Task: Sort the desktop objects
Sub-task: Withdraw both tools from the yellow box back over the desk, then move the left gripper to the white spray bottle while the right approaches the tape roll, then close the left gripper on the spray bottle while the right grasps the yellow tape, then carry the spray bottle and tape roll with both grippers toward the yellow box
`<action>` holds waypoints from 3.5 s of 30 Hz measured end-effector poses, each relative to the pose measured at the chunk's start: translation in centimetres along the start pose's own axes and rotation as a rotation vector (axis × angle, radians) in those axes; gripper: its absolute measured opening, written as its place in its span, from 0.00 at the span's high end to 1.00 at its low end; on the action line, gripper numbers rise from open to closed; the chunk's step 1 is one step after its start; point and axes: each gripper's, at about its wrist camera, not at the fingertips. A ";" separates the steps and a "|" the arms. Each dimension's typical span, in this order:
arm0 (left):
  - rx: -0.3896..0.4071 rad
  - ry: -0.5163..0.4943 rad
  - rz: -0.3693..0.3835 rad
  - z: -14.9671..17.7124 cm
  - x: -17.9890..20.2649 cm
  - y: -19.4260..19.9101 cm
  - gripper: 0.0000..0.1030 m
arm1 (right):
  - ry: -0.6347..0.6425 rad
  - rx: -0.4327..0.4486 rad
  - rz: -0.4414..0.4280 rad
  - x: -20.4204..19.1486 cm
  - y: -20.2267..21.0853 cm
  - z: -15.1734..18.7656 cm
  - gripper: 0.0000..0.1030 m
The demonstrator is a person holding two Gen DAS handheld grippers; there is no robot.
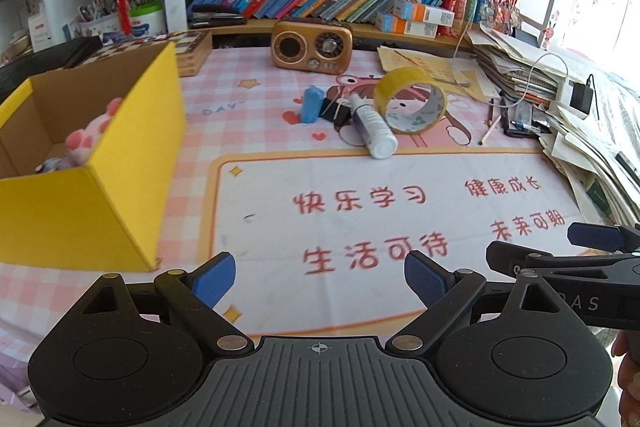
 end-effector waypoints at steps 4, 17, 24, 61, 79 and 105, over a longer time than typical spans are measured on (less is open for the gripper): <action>-0.008 0.007 -0.015 -0.9 0.8 -0.9 0.09 | -0.003 -0.007 -0.012 1.3 -1.0 -1.2 0.08; -0.011 -0.009 -0.069 -4.0 2.5 -4.1 0.09 | -0.005 0.035 -0.048 3.7 -5.0 -6.0 0.08; 0.018 -0.017 -0.107 -6.5 2.7 -7.4 0.10 | -0.021 0.084 -0.051 4.4 -7.1 -9.5 0.08; -0.012 -0.102 -0.030 -9.8 3.2 -16.9 0.70 | -0.015 0.031 -0.121 1.0 -14.2 -14.0 0.05; 0.028 0.113 -0.053 -5.0 -1.9 -5.8 0.70 | 0.098 0.054 -0.048 -3.5 -21.2 -10.9 0.00; 0.122 0.147 -0.036 -4.5 -1.4 -2.9 0.70 | 0.122 0.074 -0.198 -1.4 -14.1 -10.6 0.16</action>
Point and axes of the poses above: each gripper's, at about its wrist camera, not at the fingertips, and y roughly against the way its jaws point, x to its right, z to its underside, and after that the axes turned 14 degrees about -y, right-handed
